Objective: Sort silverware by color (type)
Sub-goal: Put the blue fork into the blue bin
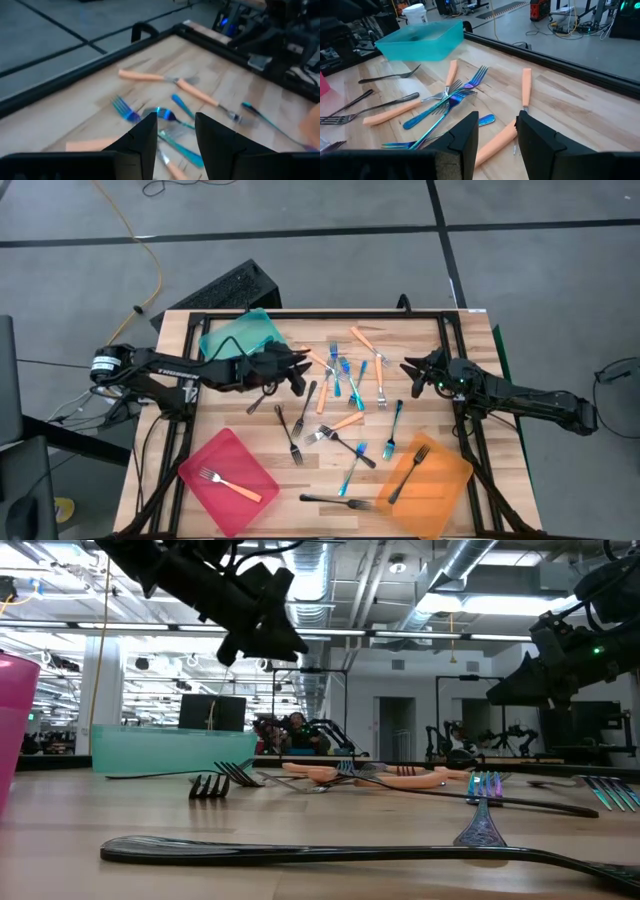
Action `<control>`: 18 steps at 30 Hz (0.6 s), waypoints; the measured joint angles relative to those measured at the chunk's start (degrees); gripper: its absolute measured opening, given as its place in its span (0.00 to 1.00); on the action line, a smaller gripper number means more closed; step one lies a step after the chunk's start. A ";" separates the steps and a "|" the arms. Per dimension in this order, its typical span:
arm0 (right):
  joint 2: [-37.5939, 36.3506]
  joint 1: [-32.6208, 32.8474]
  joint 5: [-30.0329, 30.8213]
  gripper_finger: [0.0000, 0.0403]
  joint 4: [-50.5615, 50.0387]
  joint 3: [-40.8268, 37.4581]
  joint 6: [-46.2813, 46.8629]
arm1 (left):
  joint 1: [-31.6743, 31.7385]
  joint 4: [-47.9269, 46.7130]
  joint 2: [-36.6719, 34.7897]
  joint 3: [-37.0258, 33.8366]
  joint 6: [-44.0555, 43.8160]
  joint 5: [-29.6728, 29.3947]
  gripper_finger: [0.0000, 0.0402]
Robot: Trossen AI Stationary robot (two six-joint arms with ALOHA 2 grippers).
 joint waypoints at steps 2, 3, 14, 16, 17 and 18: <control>0.00 0.00 0.73 0.38 0.05 0.01 -0.85 | 0.60 1.16 0.00 0.00 1.96 0.13 0.29; 0.00 0.00 1.06 0.38 0.09 -0.01 -0.98 | 0.81 1.62 0.00 0.00 3.08 0.27 0.29; 0.00 0.00 2.55 0.38 0.18 -0.01 -1.00 | 3.72 11.28 0.02 0.00 12.73 6.93 0.29; 0.00 0.00 2.55 0.38 0.18 0.00 -1.00 | 4.29 11.61 0.02 0.00 13.25 8.41 0.29; 0.00 0.00 2.55 0.38 0.18 -0.01 -1.00 | 4.62 11.54 0.02 0.00 13.22 9.28 0.29; 0.00 0.00 2.55 0.38 0.18 0.00 -1.00 | 5.04 11.28 0.02 0.00 13.06 10.04 0.29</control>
